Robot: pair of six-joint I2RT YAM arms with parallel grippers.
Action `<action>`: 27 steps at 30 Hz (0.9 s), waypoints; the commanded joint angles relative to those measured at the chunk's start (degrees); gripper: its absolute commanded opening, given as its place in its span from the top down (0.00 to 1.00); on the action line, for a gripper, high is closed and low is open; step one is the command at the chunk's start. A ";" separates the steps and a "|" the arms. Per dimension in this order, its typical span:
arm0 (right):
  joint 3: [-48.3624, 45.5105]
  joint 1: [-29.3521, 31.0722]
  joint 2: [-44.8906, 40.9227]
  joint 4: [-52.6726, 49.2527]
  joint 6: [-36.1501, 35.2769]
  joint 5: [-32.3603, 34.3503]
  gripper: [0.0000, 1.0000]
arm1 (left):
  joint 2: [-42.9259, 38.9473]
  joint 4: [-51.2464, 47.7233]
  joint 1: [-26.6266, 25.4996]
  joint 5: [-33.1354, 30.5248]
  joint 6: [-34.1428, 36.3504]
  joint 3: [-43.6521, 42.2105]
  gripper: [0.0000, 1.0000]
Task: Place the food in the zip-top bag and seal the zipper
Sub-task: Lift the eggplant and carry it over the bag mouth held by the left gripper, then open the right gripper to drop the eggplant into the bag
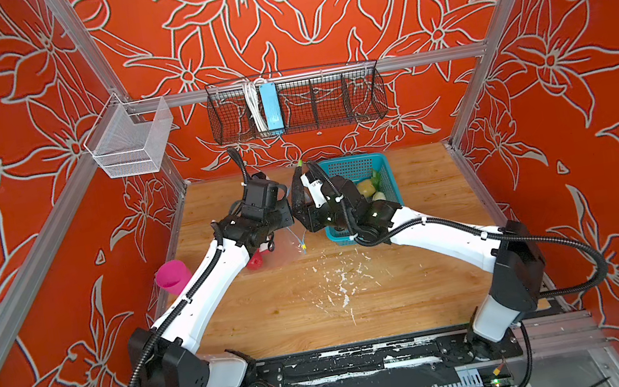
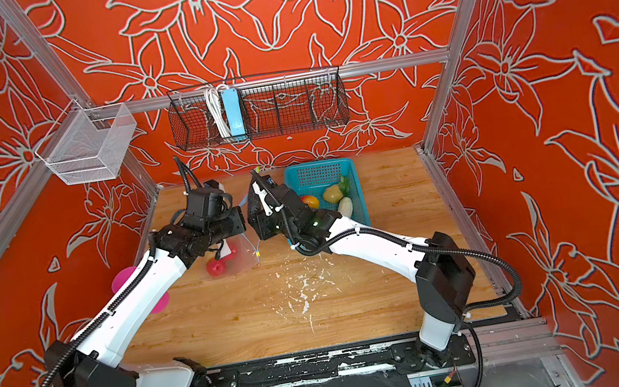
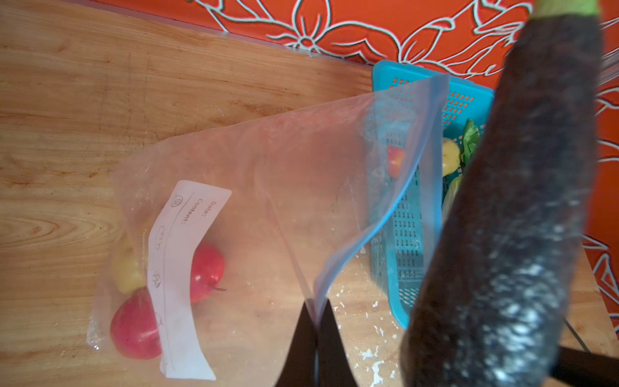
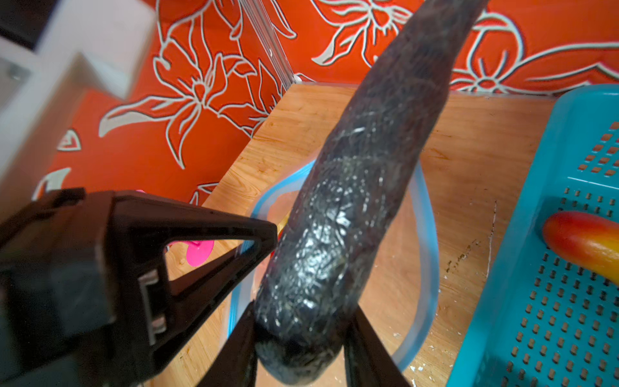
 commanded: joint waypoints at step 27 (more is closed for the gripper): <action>4.80 1.29 5.08 -2.34 -0.46 0.62 0.43 | -1.96 -0.20 -0.29 0.34 -0.13 0.62 1.00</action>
